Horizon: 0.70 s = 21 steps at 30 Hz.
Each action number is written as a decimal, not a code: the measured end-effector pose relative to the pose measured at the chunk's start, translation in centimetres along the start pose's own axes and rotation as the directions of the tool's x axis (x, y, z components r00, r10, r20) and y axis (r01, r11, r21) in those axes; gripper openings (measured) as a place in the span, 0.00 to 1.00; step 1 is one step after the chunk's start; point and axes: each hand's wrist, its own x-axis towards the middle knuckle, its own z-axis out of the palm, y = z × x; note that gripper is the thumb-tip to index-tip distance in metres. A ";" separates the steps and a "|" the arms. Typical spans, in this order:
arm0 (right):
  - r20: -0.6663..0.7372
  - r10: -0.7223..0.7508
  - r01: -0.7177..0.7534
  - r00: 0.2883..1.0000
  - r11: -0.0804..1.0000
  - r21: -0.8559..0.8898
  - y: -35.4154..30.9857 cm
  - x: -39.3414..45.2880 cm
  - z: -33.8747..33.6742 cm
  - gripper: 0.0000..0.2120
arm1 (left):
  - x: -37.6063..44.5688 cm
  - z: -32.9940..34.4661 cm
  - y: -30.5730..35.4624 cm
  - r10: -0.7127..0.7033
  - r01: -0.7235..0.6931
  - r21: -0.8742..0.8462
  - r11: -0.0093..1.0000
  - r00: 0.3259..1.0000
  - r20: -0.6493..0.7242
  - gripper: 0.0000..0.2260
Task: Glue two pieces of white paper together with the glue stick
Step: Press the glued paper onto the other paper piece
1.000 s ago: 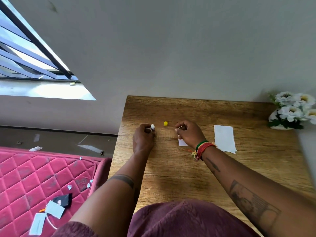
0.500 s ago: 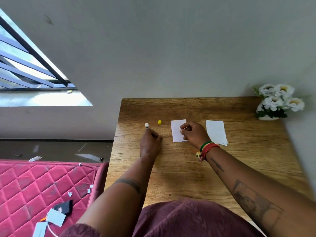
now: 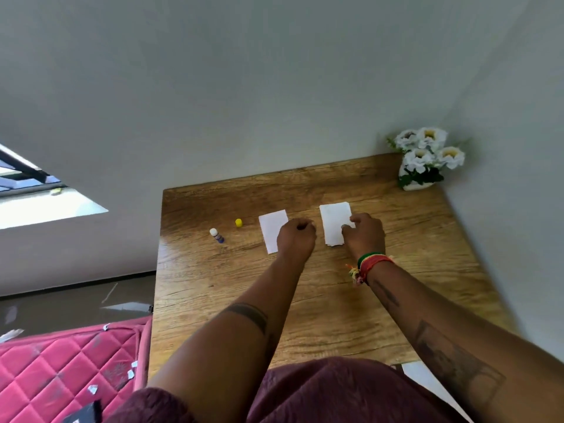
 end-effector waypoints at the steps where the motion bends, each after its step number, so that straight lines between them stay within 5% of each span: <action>1: -0.004 0.033 -0.033 0.999 0.999 -0.029 0.3 0.3 -0.2 0.19 | 0.0 0.9 0.2 -0.049 0.051 -0.053 0.997 0.998 0.041 0.09; 12: 0.066 0.119 -0.128 0.991 0.982 0.141 -0.2 1.3 0.2 0.15 | 0.5 1.3 0.6 -0.248 0.289 -0.295 0.911 0.954 0.170 0.16; 16: 0.096 0.129 -0.153 0.987 0.937 0.314 -1.5 0.5 1.1 0.11 | 0.9 -0.6 0.3 -0.218 0.223 -0.215 0.951 0.975 0.045 0.14; 21: 0.163 -0.010 -0.045 0.987 0.943 0.330 -5.1 -1.0 3.2 0.07 | 1.4 -4.4 -0.6 -0.116 0.101 -0.102 0.990 0.982 -0.152 0.14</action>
